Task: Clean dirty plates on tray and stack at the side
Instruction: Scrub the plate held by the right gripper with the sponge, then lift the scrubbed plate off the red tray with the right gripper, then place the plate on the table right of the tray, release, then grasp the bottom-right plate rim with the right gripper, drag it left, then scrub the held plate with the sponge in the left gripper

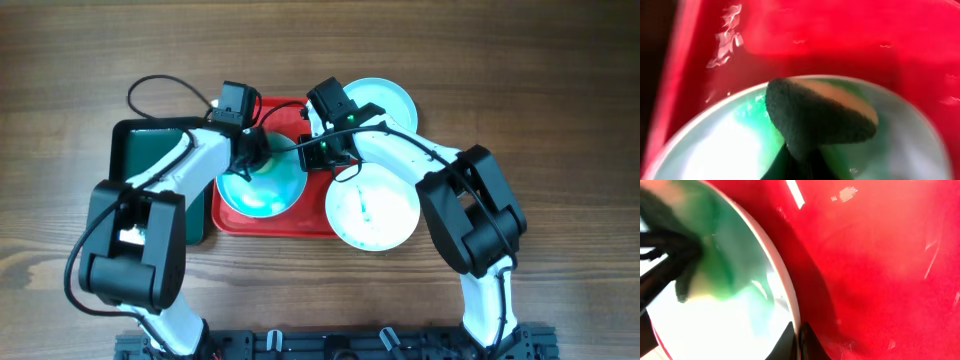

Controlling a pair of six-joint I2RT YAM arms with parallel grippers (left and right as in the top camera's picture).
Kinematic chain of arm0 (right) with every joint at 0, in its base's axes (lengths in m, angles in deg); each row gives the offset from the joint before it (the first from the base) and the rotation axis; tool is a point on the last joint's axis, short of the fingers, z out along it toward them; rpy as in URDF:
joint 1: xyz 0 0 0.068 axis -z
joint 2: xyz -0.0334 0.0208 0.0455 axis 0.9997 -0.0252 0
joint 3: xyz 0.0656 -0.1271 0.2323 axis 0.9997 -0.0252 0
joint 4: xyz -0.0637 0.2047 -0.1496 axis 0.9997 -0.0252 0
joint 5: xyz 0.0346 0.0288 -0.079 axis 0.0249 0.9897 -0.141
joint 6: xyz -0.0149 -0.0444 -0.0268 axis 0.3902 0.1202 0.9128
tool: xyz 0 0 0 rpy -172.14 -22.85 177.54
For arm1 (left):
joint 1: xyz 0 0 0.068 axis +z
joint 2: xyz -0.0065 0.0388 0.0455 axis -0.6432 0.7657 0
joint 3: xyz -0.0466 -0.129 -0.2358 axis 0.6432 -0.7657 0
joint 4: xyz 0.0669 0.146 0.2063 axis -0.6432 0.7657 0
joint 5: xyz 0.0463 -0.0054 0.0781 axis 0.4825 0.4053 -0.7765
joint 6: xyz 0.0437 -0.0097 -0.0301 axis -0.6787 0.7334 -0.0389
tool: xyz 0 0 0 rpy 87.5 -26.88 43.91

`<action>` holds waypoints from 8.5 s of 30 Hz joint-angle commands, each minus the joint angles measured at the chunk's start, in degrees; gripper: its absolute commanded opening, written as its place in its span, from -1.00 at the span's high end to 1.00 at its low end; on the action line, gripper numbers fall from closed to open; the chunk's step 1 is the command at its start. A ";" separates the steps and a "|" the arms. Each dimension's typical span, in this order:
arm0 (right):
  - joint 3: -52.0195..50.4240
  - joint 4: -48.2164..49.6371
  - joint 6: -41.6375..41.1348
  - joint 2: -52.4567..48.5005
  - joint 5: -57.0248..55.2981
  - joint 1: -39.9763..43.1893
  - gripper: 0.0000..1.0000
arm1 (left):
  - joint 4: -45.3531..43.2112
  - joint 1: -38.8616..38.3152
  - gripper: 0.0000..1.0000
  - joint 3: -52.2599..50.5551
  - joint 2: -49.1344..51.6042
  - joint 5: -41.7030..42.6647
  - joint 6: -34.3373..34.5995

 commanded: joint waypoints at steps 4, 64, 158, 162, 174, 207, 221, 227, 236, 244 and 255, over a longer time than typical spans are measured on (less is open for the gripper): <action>0.57 -0.13 -0.15 -0.68 1.11 -0.07 0.91 | 20.00 1.25 0.92 -2.05 2.03 9.16 -13.66; 1.03 -6.45 -3.48 8.98 -14.47 -1.14 0.92 | 40.15 8.83 0.92 34.86 -4.42 -3.58 0.07; -23.54 -24.11 6.86 38.56 -3.19 31.82 0.40 | 36.15 11.26 0.92 34.82 -4.31 -1.38 0.31; -28.41 -22.40 4.57 36.06 -5.73 26.77 0.40 | 36.09 11.26 0.92 34.82 -4.31 -1.40 0.31; -33.46 -15.08 4.48 27.98 -6.78 23.74 0.76 | 36.11 11.26 0.92 34.82 -4.31 -1.40 0.31; -17.27 9.42 -8.63 17.46 -19.23 -4.52 0.40 | 35.04 11.26 0.92 34.82 -2.03 -1.40 0.33; -6.25 1.31 11.69 4.13 -6.95 -0.02 0.69 | 35.06 11.26 0.92 34.82 -2.01 -0.72 0.33; -6.27 0.17 -13.18 4.13 -6.93 -0.02 0.91 | 34.49 9.79 0.92 33.14 -2.01 -0.52 0.33; -6.73 0.68 -13.11 4.13 -3.96 -0.28 0.91 | 27.34 1.66 0.92 19.80 -1.73 -0.52 0.31; -6.78 0.46 -7.39 4.13 -3.96 -0.28 0.91 | 12.15 -3.52 0.92 7.23 -1.62 2.40 -6.36; -6.78 0.50 -7.41 4.13 -3.96 -0.28 0.91 | 10.05 -3.72 0.92 0.46 -1.62 13.57 -15.65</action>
